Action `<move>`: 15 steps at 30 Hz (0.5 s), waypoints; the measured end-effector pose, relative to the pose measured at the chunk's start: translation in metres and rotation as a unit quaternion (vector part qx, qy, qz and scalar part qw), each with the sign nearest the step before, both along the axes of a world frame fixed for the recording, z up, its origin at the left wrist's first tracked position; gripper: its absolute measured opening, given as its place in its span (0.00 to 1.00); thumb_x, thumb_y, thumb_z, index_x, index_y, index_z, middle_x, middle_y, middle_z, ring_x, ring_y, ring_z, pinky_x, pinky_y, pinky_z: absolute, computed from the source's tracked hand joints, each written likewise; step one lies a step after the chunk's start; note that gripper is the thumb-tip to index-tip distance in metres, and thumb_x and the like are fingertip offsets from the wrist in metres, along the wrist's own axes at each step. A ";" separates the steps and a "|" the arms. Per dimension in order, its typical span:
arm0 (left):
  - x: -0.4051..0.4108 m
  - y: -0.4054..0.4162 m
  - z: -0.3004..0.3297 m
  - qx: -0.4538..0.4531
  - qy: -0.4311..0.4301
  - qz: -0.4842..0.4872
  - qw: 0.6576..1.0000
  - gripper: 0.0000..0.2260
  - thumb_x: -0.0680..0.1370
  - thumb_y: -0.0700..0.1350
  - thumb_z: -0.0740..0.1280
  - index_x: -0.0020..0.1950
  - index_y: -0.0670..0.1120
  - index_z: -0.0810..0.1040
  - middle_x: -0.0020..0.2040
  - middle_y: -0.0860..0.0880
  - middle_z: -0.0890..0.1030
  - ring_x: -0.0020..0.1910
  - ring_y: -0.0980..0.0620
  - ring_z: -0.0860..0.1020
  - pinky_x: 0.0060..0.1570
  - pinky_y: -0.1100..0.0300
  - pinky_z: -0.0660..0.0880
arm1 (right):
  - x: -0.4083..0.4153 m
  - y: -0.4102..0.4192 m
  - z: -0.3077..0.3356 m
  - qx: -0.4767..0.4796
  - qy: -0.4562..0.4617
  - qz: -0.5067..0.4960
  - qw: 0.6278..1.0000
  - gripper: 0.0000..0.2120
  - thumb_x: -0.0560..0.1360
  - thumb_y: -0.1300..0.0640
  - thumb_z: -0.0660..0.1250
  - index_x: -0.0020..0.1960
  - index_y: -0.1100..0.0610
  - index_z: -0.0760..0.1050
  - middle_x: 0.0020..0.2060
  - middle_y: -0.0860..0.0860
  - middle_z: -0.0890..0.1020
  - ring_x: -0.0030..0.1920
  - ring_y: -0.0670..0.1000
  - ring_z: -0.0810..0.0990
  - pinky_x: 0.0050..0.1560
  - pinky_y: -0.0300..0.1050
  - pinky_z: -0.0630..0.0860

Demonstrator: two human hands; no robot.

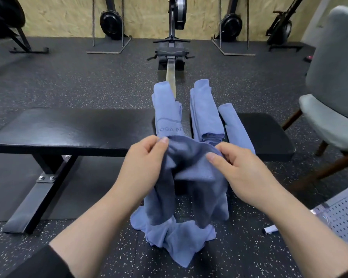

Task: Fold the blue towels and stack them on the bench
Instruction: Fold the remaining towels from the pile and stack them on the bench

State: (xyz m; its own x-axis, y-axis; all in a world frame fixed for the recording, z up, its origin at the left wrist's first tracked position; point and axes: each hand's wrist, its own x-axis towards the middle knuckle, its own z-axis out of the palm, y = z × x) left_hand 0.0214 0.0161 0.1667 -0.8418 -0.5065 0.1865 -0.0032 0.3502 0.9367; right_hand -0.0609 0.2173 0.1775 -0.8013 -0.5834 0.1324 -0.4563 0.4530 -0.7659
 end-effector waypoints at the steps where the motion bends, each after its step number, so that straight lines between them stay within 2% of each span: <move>1: -0.001 0.003 -0.001 -0.031 -0.022 -0.016 0.999 0.11 0.81 0.51 0.65 0.44 0.46 0.78 0.35 0.57 0.77 0.35 0.59 0.73 0.41 0.61 0.70 | 0.000 -0.003 0.000 -0.016 -0.007 0.006 1.000 0.16 0.82 0.51 0.65 0.41 0.62 0.71 0.30 0.50 0.68 0.32 0.44 0.64 0.33 0.40 0.63; 3: -0.002 0.014 -0.003 -0.066 -0.068 -0.075 0.993 0.05 0.80 0.53 0.67 0.52 0.55 0.81 0.41 0.59 0.82 0.41 0.63 0.78 0.44 0.67 0.73 | -0.001 -0.009 -0.001 -0.028 -0.021 0.023 0.999 0.12 0.81 0.51 0.65 0.43 0.56 0.77 0.33 0.51 0.77 0.35 0.46 0.71 0.38 0.44 0.69; 4: -0.002 0.019 -0.005 -0.076 -0.082 -0.109 0.988 0.05 0.80 0.53 0.66 0.52 0.56 0.81 0.40 0.59 0.82 0.40 0.62 0.79 0.43 0.66 0.73 | -0.002 -0.013 -0.001 -0.029 -0.026 0.029 0.999 0.09 0.81 0.51 0.66 0.45 0.53 0.80 0.35 0.49 0.81 0.38 0.48 0.75 0.42 0.45 0.72; 5: -0.002 0.024 -0.006 -0.088 -0.088 -0.133 0.983 0.05 0.81 0.52 0.65 0.47 0.56 0.80 0.37 0.61 0.81 0.37 0.62 0.77 0.40 0.66 0.72 | -0.003 -0.016 -0.002 -0.027 -0.032 0.032 0.999 0.08 0.80 0.51 0.66 0.46 0.50 0.81 0.37 0.48 0.83 0.40 0.48 0.78 0.45 0.45 0.73; 7: -0.002 0.027 -0.008 -0.125 -0.092 -0.130 0.979 0.14 0.83 0.50 0.64 0.37 0.53 0.74 0.29 0.60 0.75 0.30 0.60 0.71 0.33 0.65 0.65 | -0.007 -0.021 -0.005 -0.026 -0.037 0.035 0.998 0.07 0.80 0.50 0.67 0.46 0.49 0.82 0.38 0.49 0.84 0.41 0.50 0.79 0.46 0.49 0.75; 9: -0.005 0.024 -0.008 -0.123 -0.077 -0.092 0.985 0.16 0.83 0.48 0.62 0.36 0.48 0.73 0.28 0.57 0.73 0.30 0.59 0.68 0.32 0.63 0.65 | -0.011 -0.024 -0.006 -0.039 -0.047 0.042 0.997 0.07 0.80 0.51 0.69 0.46 0.50 0.82 0.38 0.54 0.83 0.37 0.50 0.76 0.44 0.51 0.74; 11: -0.009 0.017 -0.007 -0.094 -0.059 -0.052 0.992 0.16 0.84 0.48 0.61 0.41 0.40 0.75 0.33 0.49 0.76 0.33 0.57 0.68 0.37 0.57 0.68 | -0.015 -0.025 -0.005 -0.057 -0.078 0.046 0.994 0.06 0.79 0.53 0.71 0.45 0.53 0.82 0.36 0.50 0.85 0.36 0.44 0.76 0.43 0.47 0.74; 12: -0.011 0.013 -0.007 -0.073 -0.052 -0.033 0.995 0.16 0.84 0.48 0.60 0.44 0.37 0.75 0.35 0.46 0.76 0.35 0.55 0.69 0.38 0.54 0.69 | -0.016 -0.023 -0.004 -0.059 -0.096 0.047 0.993 0.06 0.78 0.54 0.72 0.45 0.55 0.82 0.35 0.48 0.85 0.35 0.42 0.76 0.41 0.42 0.73; 13: -0.012 0.009 -0.007 -0.045 -0.046 -0.014 0.998 0.16 0.84 0.48 0.60 0.45 0.36 0.74 0.36 0.46 0.75 0.36 0.55 0.69 0.39 0.53 0.69 | -0.018 -0.022 -0.003 -0.054 -0.108 0.049 0.991 0.06 0.77 0.55 0.73 0.44 0.56 0.82 0.33 0.46 0.84 0.32 0.40 0.74 0.37 0.36 0.71; 15: -0.012 0.003 -0.007 0.035 -0.027 0.028 0.999 0.16 0.84 0.48 0.60 0.46 0.35 0.74 0.38 0.48 0.74 0.37 0.55 0.69 0.40 0.55 0.68 | -0.021 -0.017 -0.002 -0.031 -0.108 0.049 0.993 0.08 0.77 0.55 0.73 0.42 0.59 0.81 0.27 0.42 0.79 0.28 0.39 0.70 0.32 0.30 0.65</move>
State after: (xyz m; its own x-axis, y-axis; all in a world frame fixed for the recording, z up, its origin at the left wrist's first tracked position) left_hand 0.0098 0.0190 0.1598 -0.8197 -0.5631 0.1045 -0.0721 0.2825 0.9566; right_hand -0.0816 0.2002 0.1755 -0.7553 -0.6554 0.0018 -0.3181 0.3642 -0.8753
